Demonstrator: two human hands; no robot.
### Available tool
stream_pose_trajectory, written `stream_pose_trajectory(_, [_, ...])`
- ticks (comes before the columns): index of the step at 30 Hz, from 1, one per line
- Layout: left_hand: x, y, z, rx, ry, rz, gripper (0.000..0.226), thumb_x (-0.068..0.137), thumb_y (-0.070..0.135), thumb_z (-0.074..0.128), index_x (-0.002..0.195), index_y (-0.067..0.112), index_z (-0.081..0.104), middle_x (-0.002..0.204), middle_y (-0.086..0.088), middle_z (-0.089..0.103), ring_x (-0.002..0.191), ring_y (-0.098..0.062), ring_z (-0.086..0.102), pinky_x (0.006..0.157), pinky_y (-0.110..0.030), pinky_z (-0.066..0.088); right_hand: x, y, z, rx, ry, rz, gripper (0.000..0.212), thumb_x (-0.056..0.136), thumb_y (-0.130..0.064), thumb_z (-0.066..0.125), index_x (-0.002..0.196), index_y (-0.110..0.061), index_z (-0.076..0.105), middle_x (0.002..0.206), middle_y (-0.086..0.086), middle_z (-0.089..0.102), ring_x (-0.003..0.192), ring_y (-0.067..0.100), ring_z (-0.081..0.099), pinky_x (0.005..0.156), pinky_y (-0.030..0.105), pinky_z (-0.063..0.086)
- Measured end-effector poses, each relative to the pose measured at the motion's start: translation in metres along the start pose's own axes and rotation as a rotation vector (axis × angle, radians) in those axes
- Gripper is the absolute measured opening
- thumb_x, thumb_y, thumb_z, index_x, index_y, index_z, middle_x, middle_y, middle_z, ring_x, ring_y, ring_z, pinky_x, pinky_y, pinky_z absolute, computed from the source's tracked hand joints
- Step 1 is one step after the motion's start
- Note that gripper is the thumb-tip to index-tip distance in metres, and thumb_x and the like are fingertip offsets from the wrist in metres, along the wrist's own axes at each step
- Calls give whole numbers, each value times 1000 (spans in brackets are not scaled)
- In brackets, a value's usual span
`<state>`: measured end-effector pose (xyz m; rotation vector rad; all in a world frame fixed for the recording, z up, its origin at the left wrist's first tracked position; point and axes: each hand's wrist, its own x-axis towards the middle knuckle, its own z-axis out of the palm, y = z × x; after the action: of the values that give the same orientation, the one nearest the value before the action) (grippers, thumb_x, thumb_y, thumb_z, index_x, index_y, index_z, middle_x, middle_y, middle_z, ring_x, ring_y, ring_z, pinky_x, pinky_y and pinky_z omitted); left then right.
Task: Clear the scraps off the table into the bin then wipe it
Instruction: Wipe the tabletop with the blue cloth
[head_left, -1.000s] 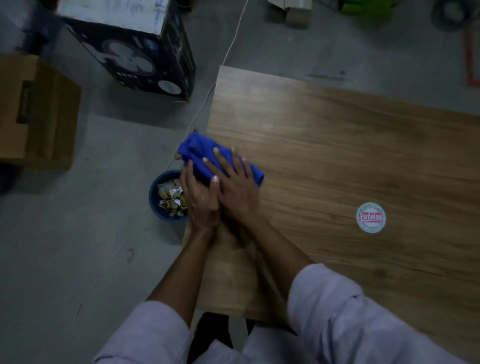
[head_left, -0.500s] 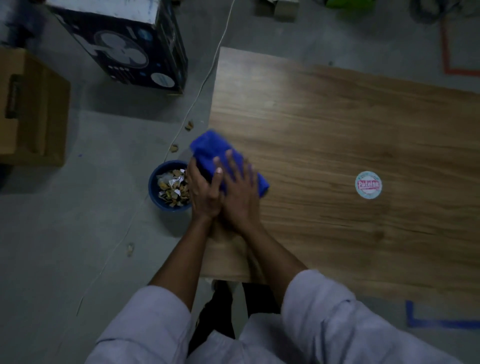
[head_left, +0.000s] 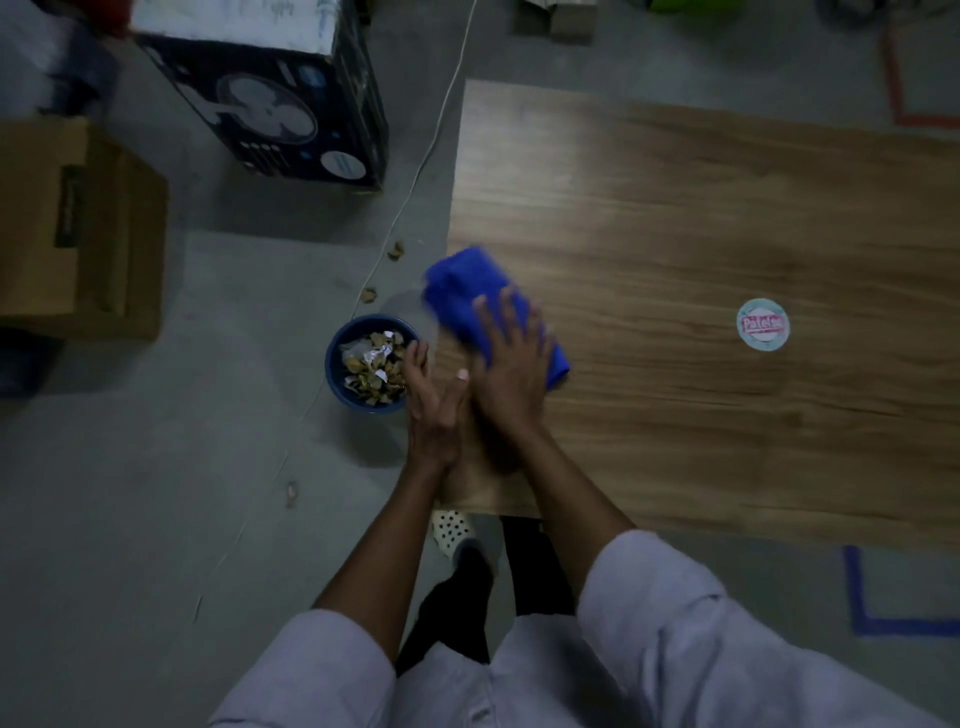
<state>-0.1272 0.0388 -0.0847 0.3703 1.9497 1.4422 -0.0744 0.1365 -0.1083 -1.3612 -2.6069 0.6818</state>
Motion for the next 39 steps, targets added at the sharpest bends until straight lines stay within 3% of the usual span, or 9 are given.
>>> stream_pose_trajectory(4, [-14,-5,-11,-29,28,-74,89,89,41,60,158,8,16,160,-11,33,140,-13,42,107,-14,37,-7,23,-5,-40,-206,-465,64,95,-39,45,157,-36,30,168,-6,17,156,28,5,125,47,3])
stream_pose_trajectory(9, [-39,-16,-19,-20,-64,-121,88,87,50,59,159,18,20,160,-6,35,146,-14,35,118,-38,33,20,80,-37,-31,8,37,61,98,-42,46,156,-34,33,167,-1,22,154,36,13,123,53,14])
stream_pose_trajectory(14, [-48,-12,-23,-36,-79,-124,84,90,45,55,161,20,18,164,-5,30,147,-8,31,119,-33,31,-28,38,-13,5,160,293,63,100,-42,47,159,-32,27,169,-3,12,155,34,5,124,53,9])
stream_pose_trajectory(21, [-56,-16,-34,-41,-102,-178,88,84,47,61,159,21,24,159,-5,41,142,-18,42,117,-39,35,-89,66,-12,-151,-117,-437,74,88,-41,51,157,-40,26,168,-9,15,156,27,8,123,52,16])
stream_pose_trajectory(26, [-61,-23,-37,-118,-134,-195,72,103,23,55,162,22,15,164,2,32,145,-8,35,109,-17,35,-63,112,-43,-94,97,156,59,102,-47,35,158,-37,25,168,-7,14,156,29,8,124,53,15])
stream_pose_trajectory(29, [-61,-24,-38,-139,-118,-202,66,106,18,49,163,24,15,162,6,36,135,4,44,114,-26,33,-76,68,-20,-100,169,315,60,103,-47,34,160,-32,22,169,-5,12,155,31,7,124,52,13])
stream_pose_trajectory(31, [-59,-25,-40,-145,-98,-213,69,105,25,52,162,29,15,160,8,41,121,18,48,113,-29,33,-101,34,0,-125,121,197,63,102,-46,37,161,-32,19,169,-4,9,156,30,4,125,51,10])
stream_pose_trajectory(34, [-57,-23,-44,-134,-94,-243,79,93,43,61,161,32,22,157,-2,46,135,-10,52,118,-45,37,-150,11,20,-140,15,-165,66,98,-42,48,159,-32,24,169,-4,12,156,28,4,125,52,13])
stream_pose_trajectory(39, [-71,-24,-54,486,-46,201,72,101,42,51,163,21,18,168,0,23,154,-15,22,125,-44,22,-174,63,-3,-177,-71,-392,68,94,-39,51,158,-35,29,168,-7,17,156,27,10,123,51,18])
